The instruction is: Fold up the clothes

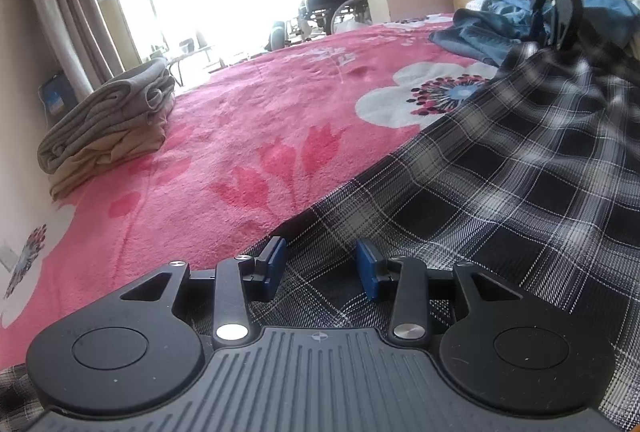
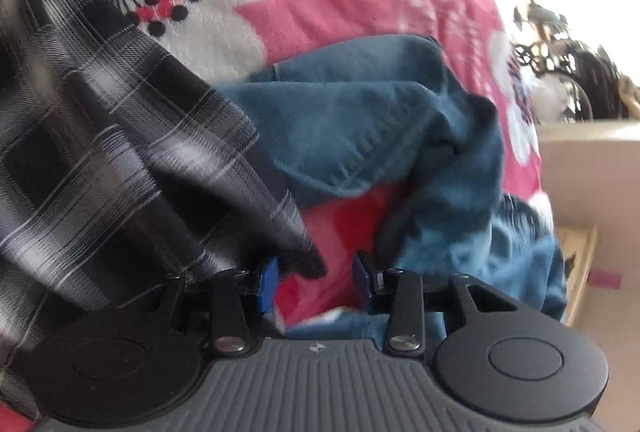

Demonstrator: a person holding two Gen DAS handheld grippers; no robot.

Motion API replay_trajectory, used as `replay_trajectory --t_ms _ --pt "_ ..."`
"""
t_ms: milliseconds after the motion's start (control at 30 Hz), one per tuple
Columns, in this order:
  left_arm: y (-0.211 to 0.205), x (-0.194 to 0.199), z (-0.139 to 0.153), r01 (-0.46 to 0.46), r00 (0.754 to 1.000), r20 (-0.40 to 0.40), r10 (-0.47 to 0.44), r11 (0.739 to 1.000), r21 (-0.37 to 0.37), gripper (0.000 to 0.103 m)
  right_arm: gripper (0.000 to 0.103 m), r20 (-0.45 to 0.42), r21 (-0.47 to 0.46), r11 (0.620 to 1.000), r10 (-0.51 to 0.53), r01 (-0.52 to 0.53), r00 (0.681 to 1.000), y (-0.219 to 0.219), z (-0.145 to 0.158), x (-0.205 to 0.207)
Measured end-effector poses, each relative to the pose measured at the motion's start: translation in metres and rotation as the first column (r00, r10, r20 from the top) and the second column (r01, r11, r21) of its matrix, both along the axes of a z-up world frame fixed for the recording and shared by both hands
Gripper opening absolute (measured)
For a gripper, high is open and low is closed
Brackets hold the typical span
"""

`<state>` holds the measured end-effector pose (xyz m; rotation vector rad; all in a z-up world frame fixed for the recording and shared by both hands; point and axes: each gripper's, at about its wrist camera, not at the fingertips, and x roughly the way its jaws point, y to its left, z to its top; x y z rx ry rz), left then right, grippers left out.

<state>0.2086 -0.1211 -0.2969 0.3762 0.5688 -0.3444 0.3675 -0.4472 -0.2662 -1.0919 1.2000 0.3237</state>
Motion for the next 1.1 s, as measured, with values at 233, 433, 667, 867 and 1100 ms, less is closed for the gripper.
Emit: replay_trajectory --t_ms 233,433,667,867,1100 --pt "0.001 0.001 0.0 0.001 1.0 -0.001 -0.001 1.0 -0.011 0.04 0.003 -0.025 -0.027 1.0 0.005 -0.006 1.0 0.0 0.0 0.001" --pt "0.002 0.002 -0.001 0.001 1.0 -0.005 -0.001 1.0 -0.022 0.04 0.005 0.047 -0.065 0.996 -0.064 0.067 0.997 -0.002 -0.009 0.011" --pt "0.003 0.003 -0.002 0.001 1.0 -0.003 -0.001 1.0 -0.026 0.04 0.033 0.241 -0.055 0.987 -0.133 0.151 0.961 -0.018 0.024 0.0" --pt "0.002 0.002 -0.002 0.001 1.0 0.001 -0.001 1.0 -0.021 0.04 0.033 0.171 0.274 0.961 -0.095 0.045 0.981 0.014 0.072 -0.035" --pt "0.001 0.001 -0.001 0.001 1.0 0.015 -0.001 1.0 -0.003 0.04 0.031 0.044 0.301 0.945 0.119 -0.127 0.992 0.073 0.043 -0.059"
